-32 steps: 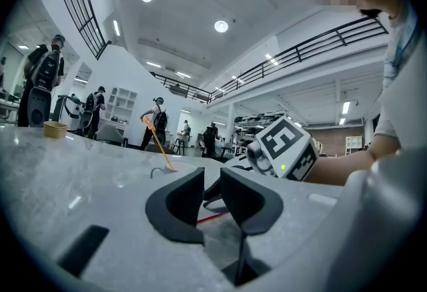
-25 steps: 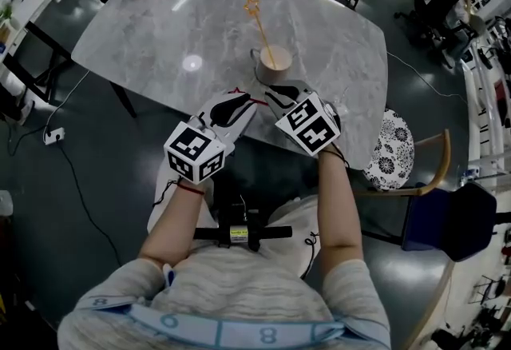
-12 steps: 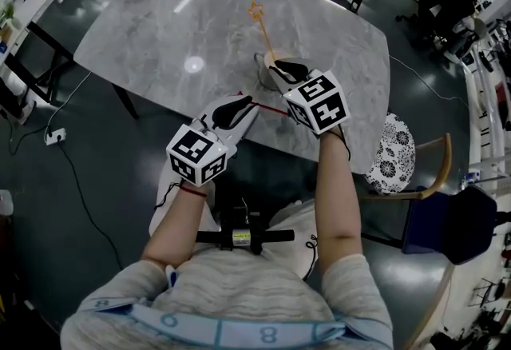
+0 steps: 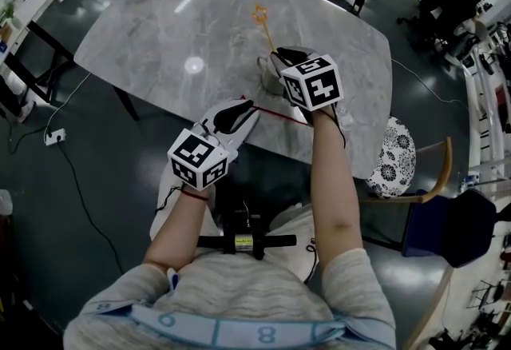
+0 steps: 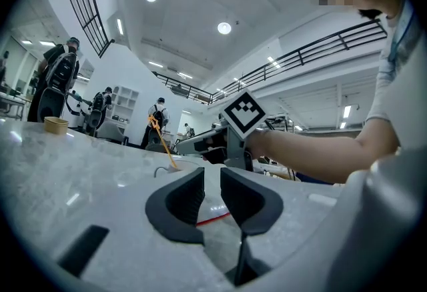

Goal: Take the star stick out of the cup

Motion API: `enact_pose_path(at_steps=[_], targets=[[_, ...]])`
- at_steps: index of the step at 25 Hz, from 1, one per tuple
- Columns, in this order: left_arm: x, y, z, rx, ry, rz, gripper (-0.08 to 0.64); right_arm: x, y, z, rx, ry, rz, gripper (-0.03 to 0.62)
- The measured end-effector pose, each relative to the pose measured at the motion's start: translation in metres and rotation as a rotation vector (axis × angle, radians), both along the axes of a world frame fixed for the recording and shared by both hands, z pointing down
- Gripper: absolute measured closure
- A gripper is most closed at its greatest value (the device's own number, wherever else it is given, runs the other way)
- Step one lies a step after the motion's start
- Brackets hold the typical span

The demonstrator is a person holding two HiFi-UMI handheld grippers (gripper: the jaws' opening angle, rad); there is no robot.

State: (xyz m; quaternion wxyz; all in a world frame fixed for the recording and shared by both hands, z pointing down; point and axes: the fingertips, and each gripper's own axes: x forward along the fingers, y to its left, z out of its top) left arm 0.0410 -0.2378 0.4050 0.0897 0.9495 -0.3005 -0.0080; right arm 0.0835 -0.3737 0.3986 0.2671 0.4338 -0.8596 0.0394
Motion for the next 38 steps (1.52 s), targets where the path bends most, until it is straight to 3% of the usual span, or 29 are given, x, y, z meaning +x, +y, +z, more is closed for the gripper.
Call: enact_pose_path(at_steps=[11,17,22,32,38], targets=[[-0.001,-0.002,0.002,-0.007,0.009,0.005,0.491,-0.003,-0.032,0.015,-0.09,-0.017,0.069,0.566],[-0.004,-0.005,0.005,-0.012,0.009,0.001,0.491,0.0,-0.042,0.022,-0.096,0.051,0.108,0.566],[-0.006,-0.006,0.004,-0.012,0.01,-0.003,0.491,-0.001,-0.041,0.021,-0.09,0.051,0.103,0.568],[-0.001,-0.001,0.0,-0.008,0.013,0.006,0.491,0.012,-0.029,-0.015,-0.013,-0.103,0.124,0.571],[-0.001,0.001,-0.001,-0.002,0.01,0.008,0.491,0.017,-0.013,-0.062,0.103,-0.222,0.123,0.571]])
